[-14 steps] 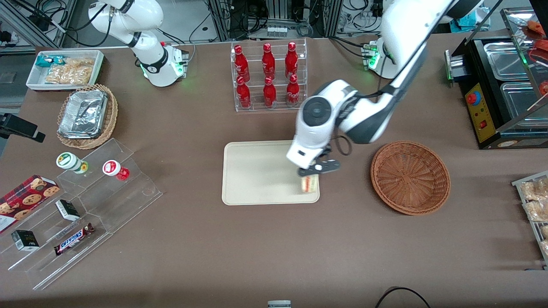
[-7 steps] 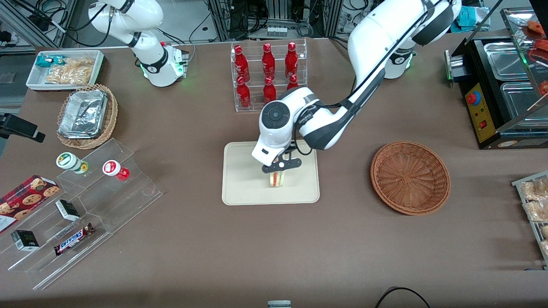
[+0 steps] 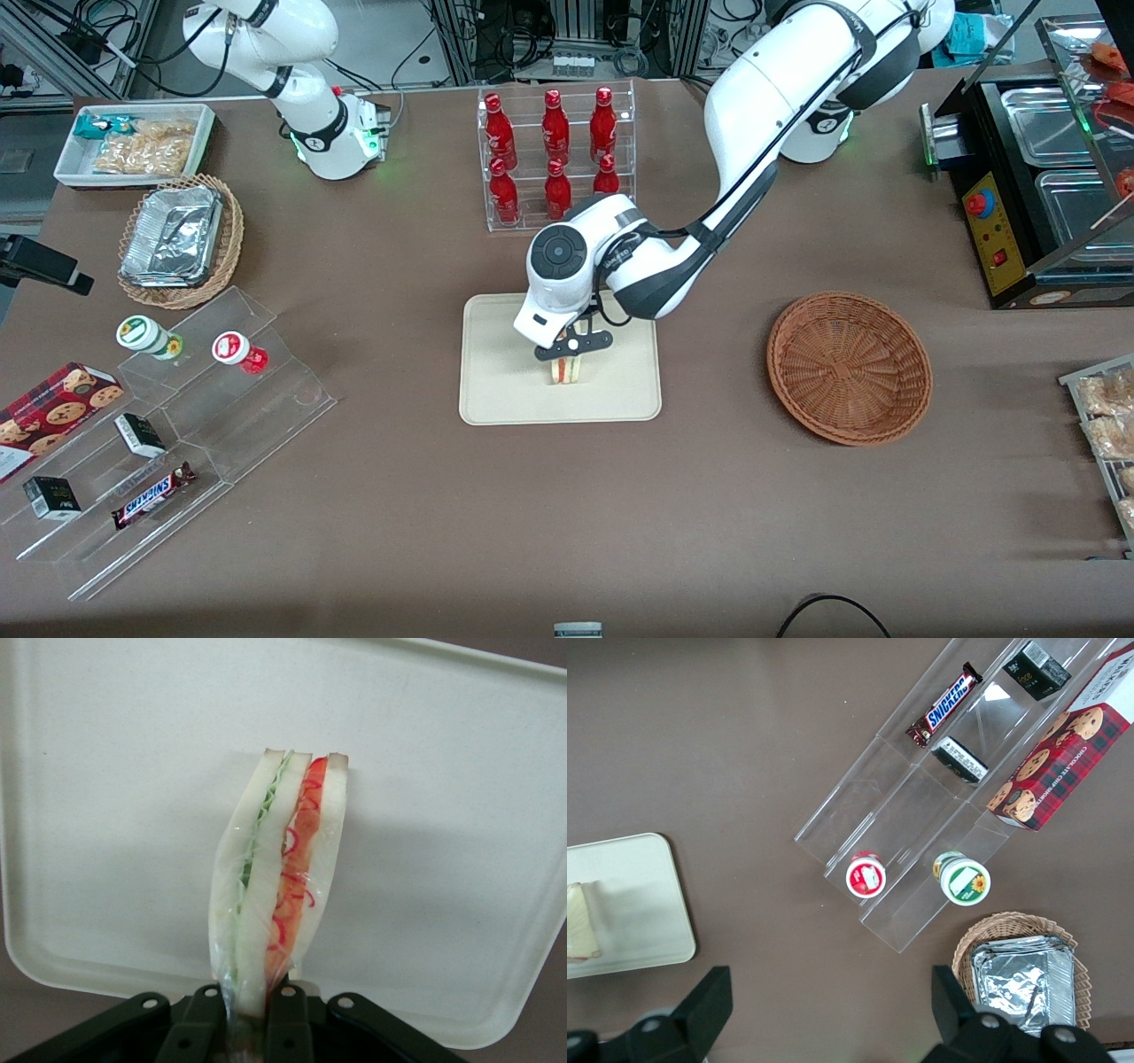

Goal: Place sandwich from basket to tray

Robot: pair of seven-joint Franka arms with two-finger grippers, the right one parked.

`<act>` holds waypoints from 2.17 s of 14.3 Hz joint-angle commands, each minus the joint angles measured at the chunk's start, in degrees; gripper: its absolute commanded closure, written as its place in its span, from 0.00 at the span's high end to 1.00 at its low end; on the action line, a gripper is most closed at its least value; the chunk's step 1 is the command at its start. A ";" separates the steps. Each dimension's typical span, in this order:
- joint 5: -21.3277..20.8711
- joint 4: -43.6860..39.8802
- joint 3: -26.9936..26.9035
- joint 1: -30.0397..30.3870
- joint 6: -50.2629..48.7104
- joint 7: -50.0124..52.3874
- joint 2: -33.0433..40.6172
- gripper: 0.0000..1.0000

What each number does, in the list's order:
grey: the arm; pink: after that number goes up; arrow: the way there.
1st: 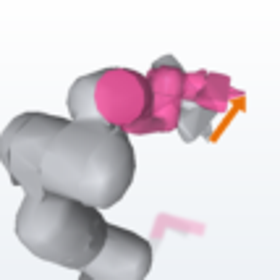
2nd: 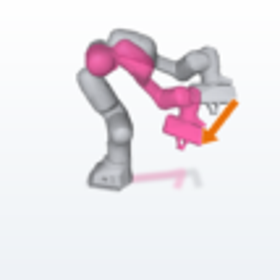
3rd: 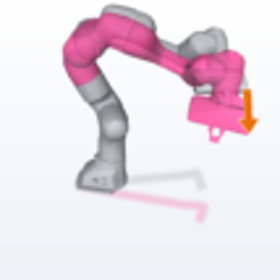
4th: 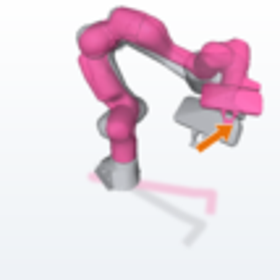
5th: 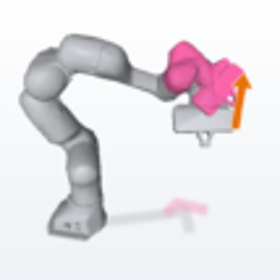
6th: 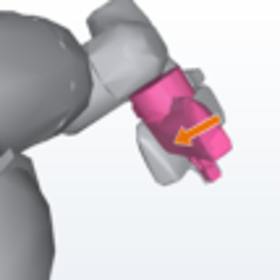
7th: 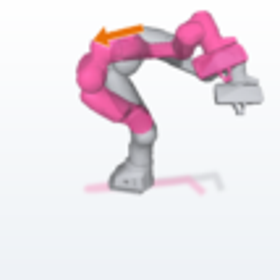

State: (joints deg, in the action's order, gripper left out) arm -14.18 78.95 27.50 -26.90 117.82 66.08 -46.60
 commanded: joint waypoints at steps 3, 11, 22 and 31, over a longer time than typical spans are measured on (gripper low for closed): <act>-1.46 -2.22 -0.26 -1.57 2.85 1.68 -2.62 0.08; -1.64 -2.05 -0.52 -1.40 2.24 3.17 -0.78 1.00; -2.52 6.20 -2.46 10.09 -15.42 0.02 16.08 1.00; 10.14 22.74 -2.54 29.18 -21.12 -32.31 36.83 1.00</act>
State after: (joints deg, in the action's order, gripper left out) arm -5.58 97.20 24.60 -0.09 98.52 38.12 -15.47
